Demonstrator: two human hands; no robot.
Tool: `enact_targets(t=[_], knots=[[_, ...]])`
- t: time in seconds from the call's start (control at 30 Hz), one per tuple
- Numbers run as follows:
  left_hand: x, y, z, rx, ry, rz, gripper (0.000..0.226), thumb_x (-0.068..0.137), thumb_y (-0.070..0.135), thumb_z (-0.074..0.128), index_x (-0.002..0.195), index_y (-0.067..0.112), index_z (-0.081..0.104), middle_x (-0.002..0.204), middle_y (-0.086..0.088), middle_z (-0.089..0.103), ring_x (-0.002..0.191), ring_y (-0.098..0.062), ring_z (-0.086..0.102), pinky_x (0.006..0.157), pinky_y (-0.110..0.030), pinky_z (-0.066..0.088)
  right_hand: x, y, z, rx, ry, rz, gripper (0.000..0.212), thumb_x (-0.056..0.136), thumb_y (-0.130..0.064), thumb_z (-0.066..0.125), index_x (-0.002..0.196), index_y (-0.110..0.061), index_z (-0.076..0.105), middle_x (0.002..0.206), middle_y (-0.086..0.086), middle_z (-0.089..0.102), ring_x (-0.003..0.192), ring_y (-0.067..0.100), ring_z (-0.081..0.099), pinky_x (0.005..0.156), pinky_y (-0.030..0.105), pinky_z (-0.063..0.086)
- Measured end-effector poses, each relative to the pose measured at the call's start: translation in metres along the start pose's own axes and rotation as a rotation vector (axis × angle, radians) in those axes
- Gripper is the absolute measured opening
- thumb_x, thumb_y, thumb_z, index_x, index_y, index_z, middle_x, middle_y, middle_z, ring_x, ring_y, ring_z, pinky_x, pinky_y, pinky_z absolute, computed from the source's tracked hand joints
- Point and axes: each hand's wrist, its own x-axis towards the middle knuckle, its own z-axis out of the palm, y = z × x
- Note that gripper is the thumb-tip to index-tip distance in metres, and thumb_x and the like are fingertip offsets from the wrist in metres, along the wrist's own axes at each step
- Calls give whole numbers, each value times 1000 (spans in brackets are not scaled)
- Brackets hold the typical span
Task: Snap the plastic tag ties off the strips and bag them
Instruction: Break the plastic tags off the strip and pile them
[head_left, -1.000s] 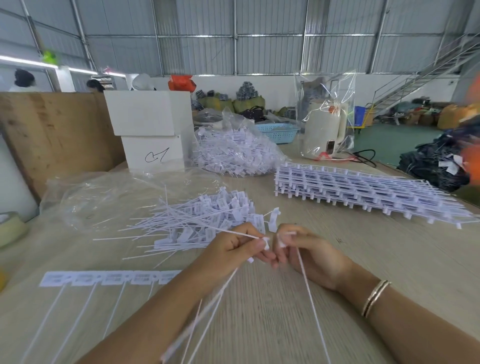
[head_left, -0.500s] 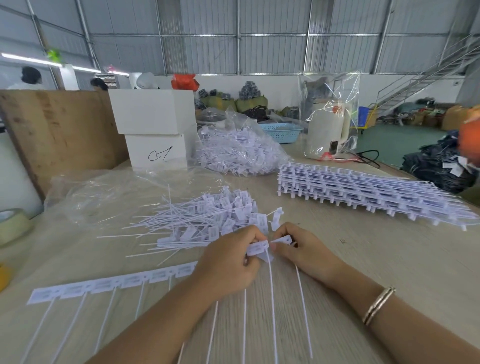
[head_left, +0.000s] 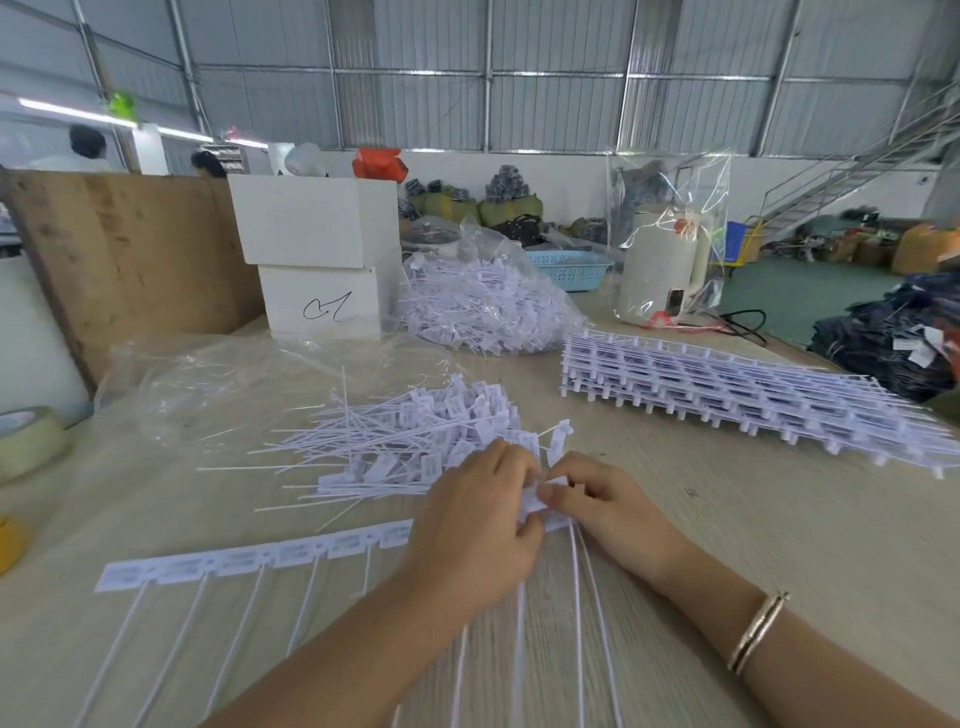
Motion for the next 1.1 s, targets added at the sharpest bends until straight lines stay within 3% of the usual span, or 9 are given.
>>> enact_targets(t=[0.17,0.27,0.37,0.57,0.7,0.77,0.87,0.97,1.1], knots=[[-3,-3,1,28,-72,-100,22,83,40,56,86,34,35,86,14,52,76,-7,48,52,-21,26,-1,2,-3,27,-92,17,19,88,-9,60,71,-1,58,70,3,50,65,7,46,62,15,36],[-3,-3,3,-33,-58,-109,22,81,35,58,83,31,37,84,13,51,76,-7,48,54,-21,29,-2,-1,0,37,-149,3,18,86,-13,64,70,-7,60,60,-10,51,56,-1,44,56,9,34],[-2,-5,5,-112,-75,-124,23,79,32,60,80,29,38,77,14,45,71,-5,45,54,-20,32,-2,0,-1,15,-155,-9,19,86,-10,65,71,1,61,63,0,51,57,3,44,56,11,33],[-2,-11,2,-144,-172,-139,19,82,47,53,87,32,43,79,12,55,71,-4,52,57,-25,40,-1,1,-4,233,-115,34,21,85,-7,63,66,-15,68,64,-5,65,64,5,61,62,13,45],[-1,-17,-4,-247,-268,-160,39,86,58,40,81,22,56,70,3,60,66,-13,57,62,-30,43,-1,0,-4,285,-88,-4,13,78,-14,63,66,-8,65,63,-5,62,63,7,59,63,15,44],[1,-21,-5,-320,-271,-169,39,92,50,43,71,20,55,65,-2,59,61,-15,54,62,-33,43,-1,1,-4,291,-98,-5,12,78,-14,63,68,-7,63,62,-6,61,62,6,57,62,14,44],[-1,-23,-1,-333,-279,-141,38,94,39,50,58,28,46,54,6,45,52,-8,43,57,-30,35,-1,4,-4,199,-166,19,12,87,-10,61,77,-3,64,67,-1,60,65,6,57,63,14,44],[-1,-26,0,-363,-306,-139,36,95,37,49,59,36,49,56,10,48,53,-4,45,59,-28,37,-1,5,-4,164,-190,17,13,90,-4,54,83,-1,65,69,-4,62,66,3,59,63,12,44],[2,-30,-4,-578,-358,-231,41,99,30,43,60,30,55,52,12,51,52,-2,46,61,-24,36,-3,-1,-4,54,-179,-102,15,91,-4,55,82,-11,65,67,-13,64,64,-4,57,63,10,43]])
